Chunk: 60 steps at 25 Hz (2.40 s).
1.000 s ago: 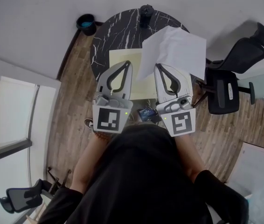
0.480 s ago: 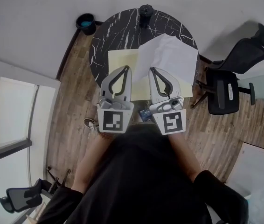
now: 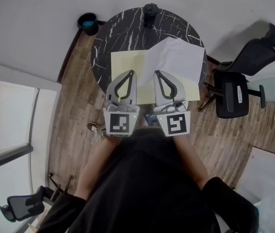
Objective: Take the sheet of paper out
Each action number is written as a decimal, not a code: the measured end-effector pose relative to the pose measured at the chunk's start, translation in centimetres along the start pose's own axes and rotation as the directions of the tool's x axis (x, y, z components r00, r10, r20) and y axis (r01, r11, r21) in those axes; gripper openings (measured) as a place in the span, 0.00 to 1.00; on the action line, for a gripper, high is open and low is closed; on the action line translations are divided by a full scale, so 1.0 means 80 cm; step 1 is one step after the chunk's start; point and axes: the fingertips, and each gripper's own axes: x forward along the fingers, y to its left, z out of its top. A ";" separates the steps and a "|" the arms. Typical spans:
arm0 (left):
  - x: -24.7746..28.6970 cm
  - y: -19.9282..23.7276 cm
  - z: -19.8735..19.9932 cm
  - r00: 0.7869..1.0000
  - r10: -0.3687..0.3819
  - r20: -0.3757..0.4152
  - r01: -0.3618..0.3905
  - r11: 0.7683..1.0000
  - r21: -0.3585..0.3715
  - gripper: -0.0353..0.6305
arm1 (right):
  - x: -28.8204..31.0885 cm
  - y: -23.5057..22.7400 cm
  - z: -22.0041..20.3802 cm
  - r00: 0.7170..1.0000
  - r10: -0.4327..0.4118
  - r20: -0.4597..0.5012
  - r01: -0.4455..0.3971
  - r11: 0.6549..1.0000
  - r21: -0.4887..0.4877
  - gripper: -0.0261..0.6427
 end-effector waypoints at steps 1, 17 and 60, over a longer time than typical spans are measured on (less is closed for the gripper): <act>0.001 0.001 -0.002 1.000 -0.001 -0.002 0.001 1.000 0.000 0.04 | 0.001 0.001 -0.006 1.000 0.001 -0.017 -0.001 1.000 0.005 0.03; 0.005 0.010 -0.027 0.999 -0.025 -0.034 0.027 0.998 0.061 0.04 | 0.010 0.014 -0.040 0.994 0.041 -0.098 -0.035 0.998 0.061 0.03; -0.003 -0.004 -0.036 0.998 -0.025 -0.057 0.028 0.998 0.053 0.04 | -0.007 0.018 -0.032 0.995 0.064 -0.072 -0.063 0.998 0.018 0.03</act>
